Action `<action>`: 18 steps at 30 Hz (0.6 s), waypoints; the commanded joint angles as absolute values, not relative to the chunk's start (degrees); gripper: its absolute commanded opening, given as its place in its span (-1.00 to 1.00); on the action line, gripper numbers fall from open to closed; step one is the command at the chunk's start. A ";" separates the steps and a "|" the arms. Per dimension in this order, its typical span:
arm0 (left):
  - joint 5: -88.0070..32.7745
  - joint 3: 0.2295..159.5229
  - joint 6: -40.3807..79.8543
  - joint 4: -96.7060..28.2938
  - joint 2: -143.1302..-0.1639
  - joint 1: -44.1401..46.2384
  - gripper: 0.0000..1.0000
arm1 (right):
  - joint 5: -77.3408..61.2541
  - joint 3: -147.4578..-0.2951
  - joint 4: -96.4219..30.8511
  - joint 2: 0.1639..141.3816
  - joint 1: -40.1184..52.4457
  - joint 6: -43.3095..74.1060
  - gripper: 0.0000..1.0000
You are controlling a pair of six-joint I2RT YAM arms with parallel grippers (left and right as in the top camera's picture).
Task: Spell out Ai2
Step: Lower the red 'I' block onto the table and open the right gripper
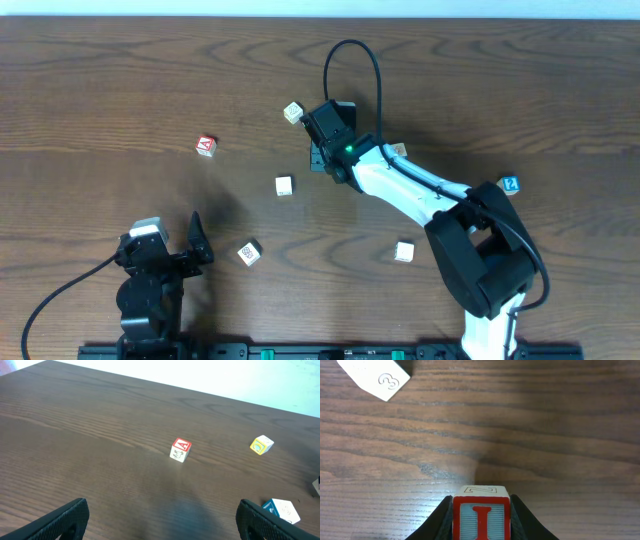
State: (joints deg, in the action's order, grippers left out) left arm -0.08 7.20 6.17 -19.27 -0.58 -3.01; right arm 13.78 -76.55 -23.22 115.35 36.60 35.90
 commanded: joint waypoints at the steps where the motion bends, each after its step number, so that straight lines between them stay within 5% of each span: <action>1: -0.67 5.93 5.87 -19.68 -0.25 -3.25 0.91 | 15.92 -77.89 -22.70 115.46 36.69 34.57 -0.97; 18: -0.67 5.93 5.87 -19.68 -0.25 -3.25 0.91 | 14.35 -78.00 -21.10 117.34 37.23 34.72 -0.97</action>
State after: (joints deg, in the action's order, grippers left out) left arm -0.10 7.20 6.17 -19.27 -0.58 -3.01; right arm 13.96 -76.82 -21.30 116.64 36.62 35.11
